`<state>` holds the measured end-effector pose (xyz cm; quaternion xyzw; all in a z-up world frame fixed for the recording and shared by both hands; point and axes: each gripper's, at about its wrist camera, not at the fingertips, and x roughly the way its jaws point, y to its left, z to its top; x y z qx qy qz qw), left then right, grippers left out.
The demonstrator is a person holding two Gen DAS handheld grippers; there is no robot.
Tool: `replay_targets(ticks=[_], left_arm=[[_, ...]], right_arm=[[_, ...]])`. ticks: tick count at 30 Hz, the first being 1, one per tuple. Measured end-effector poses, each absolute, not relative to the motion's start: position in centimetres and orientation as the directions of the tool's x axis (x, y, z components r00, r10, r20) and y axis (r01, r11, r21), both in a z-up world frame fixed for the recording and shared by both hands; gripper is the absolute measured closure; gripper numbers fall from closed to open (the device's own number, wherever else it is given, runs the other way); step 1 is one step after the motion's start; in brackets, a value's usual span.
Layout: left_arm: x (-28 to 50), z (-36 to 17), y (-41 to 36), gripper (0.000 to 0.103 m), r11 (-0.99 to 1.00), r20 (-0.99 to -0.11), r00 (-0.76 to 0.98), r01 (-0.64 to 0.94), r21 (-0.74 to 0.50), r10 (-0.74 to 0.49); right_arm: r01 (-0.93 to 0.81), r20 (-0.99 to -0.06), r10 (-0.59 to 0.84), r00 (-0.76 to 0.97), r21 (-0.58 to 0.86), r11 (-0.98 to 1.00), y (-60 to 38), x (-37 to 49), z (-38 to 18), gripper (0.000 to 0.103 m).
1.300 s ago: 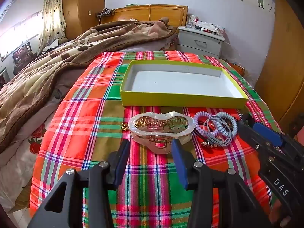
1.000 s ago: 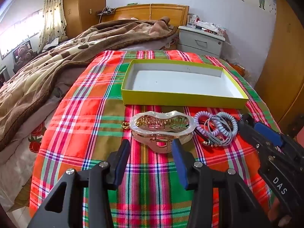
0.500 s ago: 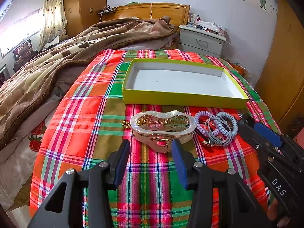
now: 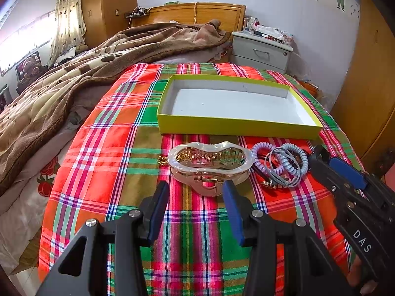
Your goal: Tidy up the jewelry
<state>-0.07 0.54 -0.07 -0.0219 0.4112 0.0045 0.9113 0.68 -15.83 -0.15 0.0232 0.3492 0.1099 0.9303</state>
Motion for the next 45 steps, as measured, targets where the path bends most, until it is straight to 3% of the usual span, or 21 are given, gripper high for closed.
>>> replay_targets(ticks=[45], left_arm=[[0.59, 0.01, 1.27, 0.056, 0.998, -0.757, 0.653, -0.02, -0.054, -0.028]], right_arm=[[-0.184, -0.653, 0.214, 0.727, 0.116, 0.976, -15.76, 1.31, -0.42, 0.062]])
